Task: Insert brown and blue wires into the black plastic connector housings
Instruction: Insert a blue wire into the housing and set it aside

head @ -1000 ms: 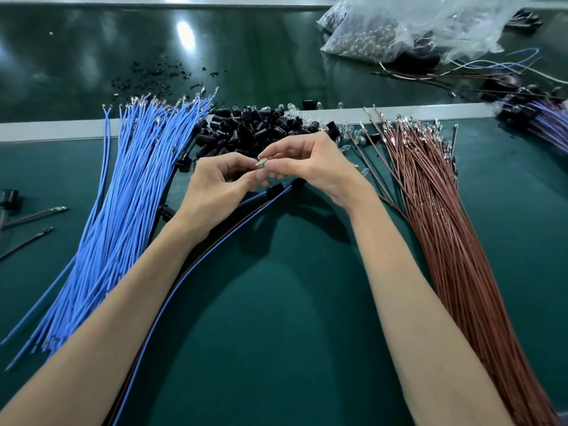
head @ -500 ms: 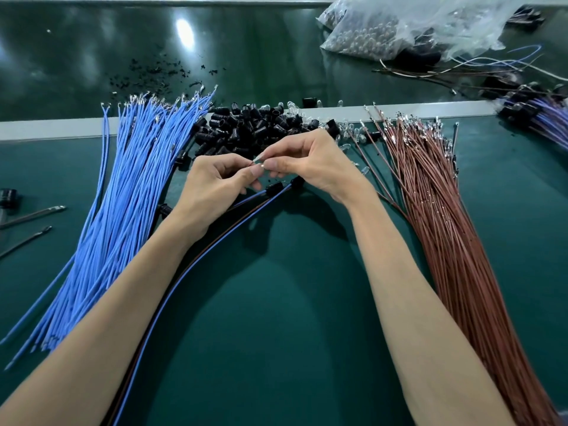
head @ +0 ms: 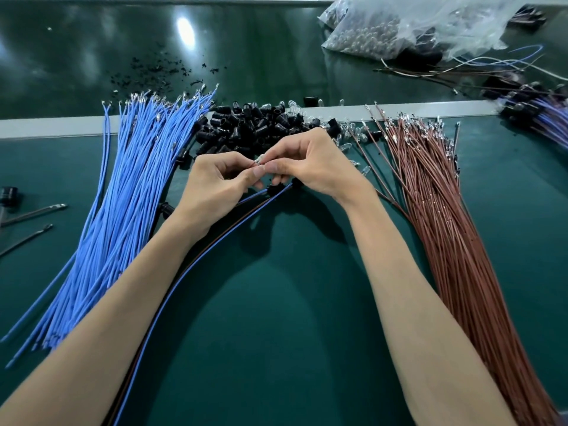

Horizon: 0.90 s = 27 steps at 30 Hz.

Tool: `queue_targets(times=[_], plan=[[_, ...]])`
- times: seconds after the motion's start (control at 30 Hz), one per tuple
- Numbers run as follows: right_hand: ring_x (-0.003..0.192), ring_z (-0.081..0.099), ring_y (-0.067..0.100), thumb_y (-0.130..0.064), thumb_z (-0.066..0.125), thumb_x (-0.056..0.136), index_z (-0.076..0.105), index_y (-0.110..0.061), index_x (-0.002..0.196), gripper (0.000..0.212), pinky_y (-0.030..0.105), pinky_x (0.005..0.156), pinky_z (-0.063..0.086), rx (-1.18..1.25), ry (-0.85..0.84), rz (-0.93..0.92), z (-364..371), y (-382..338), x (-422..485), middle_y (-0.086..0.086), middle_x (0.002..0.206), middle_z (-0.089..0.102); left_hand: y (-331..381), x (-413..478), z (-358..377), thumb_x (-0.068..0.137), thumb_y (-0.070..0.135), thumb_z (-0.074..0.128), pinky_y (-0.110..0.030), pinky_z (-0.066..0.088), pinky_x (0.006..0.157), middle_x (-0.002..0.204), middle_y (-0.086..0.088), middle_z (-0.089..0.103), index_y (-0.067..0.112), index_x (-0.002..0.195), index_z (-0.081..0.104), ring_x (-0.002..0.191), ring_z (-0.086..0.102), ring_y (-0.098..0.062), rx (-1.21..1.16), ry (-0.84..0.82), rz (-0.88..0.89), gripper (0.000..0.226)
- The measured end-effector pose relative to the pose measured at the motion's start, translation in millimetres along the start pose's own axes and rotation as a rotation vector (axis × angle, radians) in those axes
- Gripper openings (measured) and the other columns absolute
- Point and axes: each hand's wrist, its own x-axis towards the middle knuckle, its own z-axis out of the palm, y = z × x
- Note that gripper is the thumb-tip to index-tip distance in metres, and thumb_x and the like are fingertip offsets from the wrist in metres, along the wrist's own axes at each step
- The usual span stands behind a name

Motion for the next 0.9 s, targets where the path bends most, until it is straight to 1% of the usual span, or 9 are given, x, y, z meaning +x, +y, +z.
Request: queue_targets(times=[0.07,0.2,0.3,0.37,0.43,0.53,0.63,0.73,0.9], plan=[[0.057,0.063,0.006,0.002,0.07,0.081,0.071,-0.005,0.085,0.008,0.016,0.059,0.05,-0.001,0.025,-0.017,1.5,0.5,0.9,-0.008,0.065,0.07,0.0,0.6,-0.8,0.087,0.017,0.069,-0.007,0.04,0.058,0.06,0.013,0.067,0.022,0.074,0.069,0.054,0.054,0.006,0.002,0.012,0.008,0.014],[0.066,0.062,0.01,0.0,0.068,0.084,0.072,0.001,0.093,0.01,0.022,0.07,0.053,-0.04,0.108,-0.067,10.9,3.0,4.2,0.007,0.08,0.07,-0.9,2.3,-1.5,0.087,0.018,0.069,-0.009,0.039,0.055,0.058,0.011,0.066,0.02,0.073,0.069,0.053,0.052,0.005,-0.05,0.067,-0.037,0.015],[0.083,0.062,0.009,-0.002,0.067,0.085,0.071,-0.003,0.1,0.015,0.024,0.083,0.051,-0.05,0.12,-0.097,15.9,2.7,4.9,0.008,0.092,0.067,-2.0,3.5,-2.4,0.088,0.018,0.068,-0.01,0.041,0.057,0.058,0.01,0.067,0.021,0.073,0.068,0.054,0.054,0.003,-0.096,0.105,-0.076,0.015],[0.091,0.06,0.011,-0.001,0.067,0.085,0.07,-0.001,0.105,0.02,0.021,0.089,0.048,-0.056,0.135,-0.105,16.5,2.6,5.6,0.012,0.099,0.064,-2.0,3.8,-3.2,0.087,0.02,0.069,-0.01,0.041,0.057,0.059,0.01,0.067,0.022,0.073,0.068,0.055,0.054,0.003,-0.112,0.112,-0.085,0.014],[0.092,0.059,0.013,0.0,0.067,0.084,0.069,0.003,0.106,0.022,0.018,0.089,0.047,-0.052,0.157,-0.104,16.2,2.8,6.6,0.016,0.101,0.059,-1.9,3.9,-3.1,0.086,0.022,0.07,-0.011,0.041,0.057,0.059,0.009,0.067,0.022,0.073,0.068,0.054,0.053,0.003,-0.123,0.111,-0.087,0.013],[0.089,0.06,0.012,0.001,0.068,0.083,0.069,0.005,0.106,0.024,0.017,0.086,0.048,-0.048,0.155,-0.099,14.8,1.5,5.9,0.022,0.101,0.061,-1.7,3.6,-3.1,0.086,0.021,0.07,-0.011,0.042,0.057,0.059,0.009,0.067,0.023,0.072,0.068,0.054,0.052,0.003,-0.122,0.112,-0.088,0.014],[0.084,0.061,0.009,0.003,0.07,0.08,0.069,0.005,0.106,0.026,0.015,0.081,0.048,-0.039,0.168,-0.104,12.3,1.4,4.6,0.018,0.097,0.062,-0.8,2.9,-3.9,0.087,0.019,0.068,-0.012,0.042,0.057,0.059,0.009,0.067,0.022,0.072,0.069,0.054,0.052,0.003,-0.131,0.106,-0.096,0.015],[0.087,0.064,0.015,0.004,0.071,0.08,0.07,0.004,0.103,0.023,0.02,0.084,0.05,-0.063,0.194,-0.135,14.0,3.4,5.0,0.02,0.097,0.066,0.8,2.6,-3.6,0.087,0.018,0.068,-0.011,0.042,0.056,0.057,0.009,0.066,0.021,0.073,0.068,0.053,0.051,0.003,-0.14,0.1,-0.107,0.015],[0.081,0.068,0.014,0.005,0.073,0.077,0.072,-0.002,0.096,0.02,0.024,0.082,0.054,-0.054,0.248,-0.173,16.6,6.4,6.5,0.013,0.089,0.071,0.5,4.0,-6.2,0.087,0.019,0.068,-0.011,0.041,0.056,0.057,0.009,0.066,0.018,0.076,0.069,0.053,0.049,0.0,-0.146,0.081,-0.133,0.011]])
